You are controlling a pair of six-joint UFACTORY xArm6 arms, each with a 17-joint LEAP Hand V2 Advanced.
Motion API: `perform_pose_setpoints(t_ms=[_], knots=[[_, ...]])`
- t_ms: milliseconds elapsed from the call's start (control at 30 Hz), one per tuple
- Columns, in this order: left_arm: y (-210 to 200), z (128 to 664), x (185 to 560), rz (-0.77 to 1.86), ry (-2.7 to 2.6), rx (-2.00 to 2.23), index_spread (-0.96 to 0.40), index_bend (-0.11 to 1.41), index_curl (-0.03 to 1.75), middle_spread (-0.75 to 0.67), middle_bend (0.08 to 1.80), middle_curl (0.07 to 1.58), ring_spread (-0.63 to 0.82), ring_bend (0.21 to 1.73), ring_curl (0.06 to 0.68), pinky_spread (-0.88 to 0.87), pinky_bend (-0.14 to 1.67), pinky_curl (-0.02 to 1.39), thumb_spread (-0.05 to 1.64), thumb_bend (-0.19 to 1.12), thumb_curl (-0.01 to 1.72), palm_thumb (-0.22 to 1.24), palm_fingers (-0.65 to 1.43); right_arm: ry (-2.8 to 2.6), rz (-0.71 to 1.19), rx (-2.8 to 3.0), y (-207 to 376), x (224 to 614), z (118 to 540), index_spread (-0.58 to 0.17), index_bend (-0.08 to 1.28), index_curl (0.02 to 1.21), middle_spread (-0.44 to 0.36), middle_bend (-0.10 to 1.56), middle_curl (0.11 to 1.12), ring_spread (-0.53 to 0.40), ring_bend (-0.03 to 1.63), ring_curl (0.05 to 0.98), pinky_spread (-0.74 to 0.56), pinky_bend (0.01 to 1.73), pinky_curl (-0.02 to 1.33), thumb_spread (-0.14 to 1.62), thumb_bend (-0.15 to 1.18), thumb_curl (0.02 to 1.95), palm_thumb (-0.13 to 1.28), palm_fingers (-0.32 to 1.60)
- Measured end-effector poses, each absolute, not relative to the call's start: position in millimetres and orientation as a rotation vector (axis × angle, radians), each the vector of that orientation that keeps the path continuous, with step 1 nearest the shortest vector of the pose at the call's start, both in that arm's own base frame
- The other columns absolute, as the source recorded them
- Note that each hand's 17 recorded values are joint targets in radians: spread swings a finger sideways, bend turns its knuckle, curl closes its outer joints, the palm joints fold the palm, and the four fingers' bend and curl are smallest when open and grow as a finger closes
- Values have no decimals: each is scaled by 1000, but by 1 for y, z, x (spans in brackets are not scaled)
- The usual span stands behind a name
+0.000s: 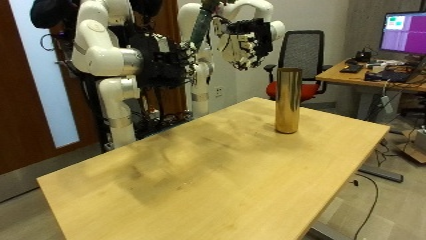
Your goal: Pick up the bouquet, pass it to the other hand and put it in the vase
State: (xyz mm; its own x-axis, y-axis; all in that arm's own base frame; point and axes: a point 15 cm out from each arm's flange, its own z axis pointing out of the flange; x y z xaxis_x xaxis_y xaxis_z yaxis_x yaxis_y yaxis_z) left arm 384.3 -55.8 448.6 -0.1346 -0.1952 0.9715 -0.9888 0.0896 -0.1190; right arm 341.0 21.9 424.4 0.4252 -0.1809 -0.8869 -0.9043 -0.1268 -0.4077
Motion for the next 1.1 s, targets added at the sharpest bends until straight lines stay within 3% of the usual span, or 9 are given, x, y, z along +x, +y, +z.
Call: perform_pose_setpoints(t_ms=[567, 1100], knots=[[-73, 460, 375, 1138, -1521, 1211, 202, 154, 289, 232, 324, 375, 420, 632, 168, 444, 266, 295, 742, -37, 339, 120, 191, 1012, 862, -1631, 56, 354, 398, -223, 1100, 939, -139, 1346, 831, -191, 1431, 675, -306, 1048, 1036, 31, -20, 880, 1155, 1126], [-86, 462, 372, 1113, -1528, 1197, 212, 163, 299, 201, 367, 383, 404, 633, 163, 422, 243, 301, 747, -39, 337, 140, 224, 1004, 856, -1644, 60, 353, 400, -220, 1106, 929, -139, 1345, 831, -192, 1432, 683, -314, 1036, 1054, 30, -20, 876, 1156, 1127]])
